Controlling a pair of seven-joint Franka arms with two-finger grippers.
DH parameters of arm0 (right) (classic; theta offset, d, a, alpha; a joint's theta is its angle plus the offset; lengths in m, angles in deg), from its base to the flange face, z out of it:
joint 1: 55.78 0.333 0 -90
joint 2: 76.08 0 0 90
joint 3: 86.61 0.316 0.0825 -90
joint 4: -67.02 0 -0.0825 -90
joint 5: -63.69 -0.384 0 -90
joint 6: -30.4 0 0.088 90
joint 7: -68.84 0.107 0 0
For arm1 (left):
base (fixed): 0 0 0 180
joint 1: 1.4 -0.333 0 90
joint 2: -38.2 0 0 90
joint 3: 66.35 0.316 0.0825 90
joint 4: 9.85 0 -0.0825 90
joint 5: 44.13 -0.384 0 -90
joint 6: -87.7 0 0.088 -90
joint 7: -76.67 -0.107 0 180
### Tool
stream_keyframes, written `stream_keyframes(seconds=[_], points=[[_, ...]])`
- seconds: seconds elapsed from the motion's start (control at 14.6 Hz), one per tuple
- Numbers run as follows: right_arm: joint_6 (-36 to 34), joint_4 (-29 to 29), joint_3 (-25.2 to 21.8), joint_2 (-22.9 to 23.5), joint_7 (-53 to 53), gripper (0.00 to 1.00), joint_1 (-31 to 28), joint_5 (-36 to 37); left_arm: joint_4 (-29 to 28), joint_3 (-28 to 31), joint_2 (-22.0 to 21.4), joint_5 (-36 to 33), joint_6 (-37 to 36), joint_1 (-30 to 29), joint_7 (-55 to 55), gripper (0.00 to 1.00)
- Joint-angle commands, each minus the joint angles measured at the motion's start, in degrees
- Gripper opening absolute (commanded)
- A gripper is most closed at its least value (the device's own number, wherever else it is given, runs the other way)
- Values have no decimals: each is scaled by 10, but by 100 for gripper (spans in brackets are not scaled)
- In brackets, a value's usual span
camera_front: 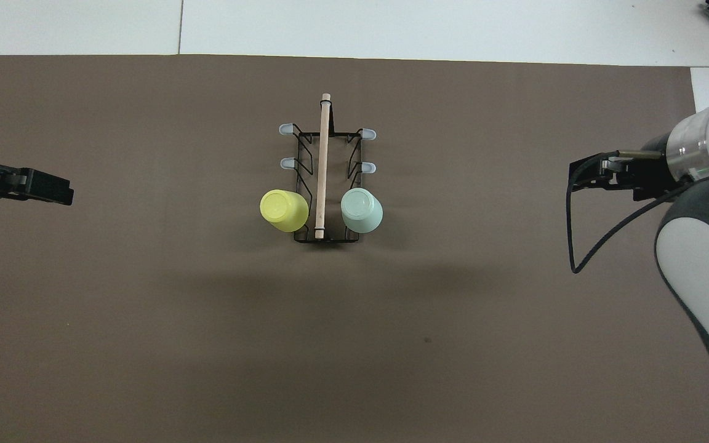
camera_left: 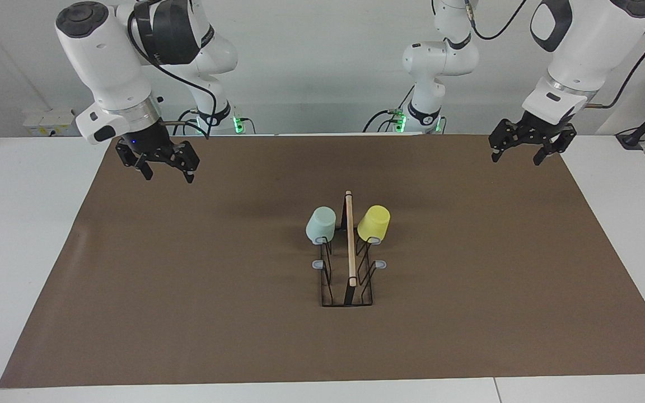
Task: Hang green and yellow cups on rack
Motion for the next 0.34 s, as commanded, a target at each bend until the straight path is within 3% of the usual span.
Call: stream_keyframes(seconds=[0.0, 0.27], points=[[-11, -10, -5, 6, -6, 100, 3, 9, 9, 25, -2, -8, -14, 18, -7, 100], [-11, -9, 5, 4, -6, 100, -16, 7, 6, 24, -2, -7, -11, 14, -8, 100]])
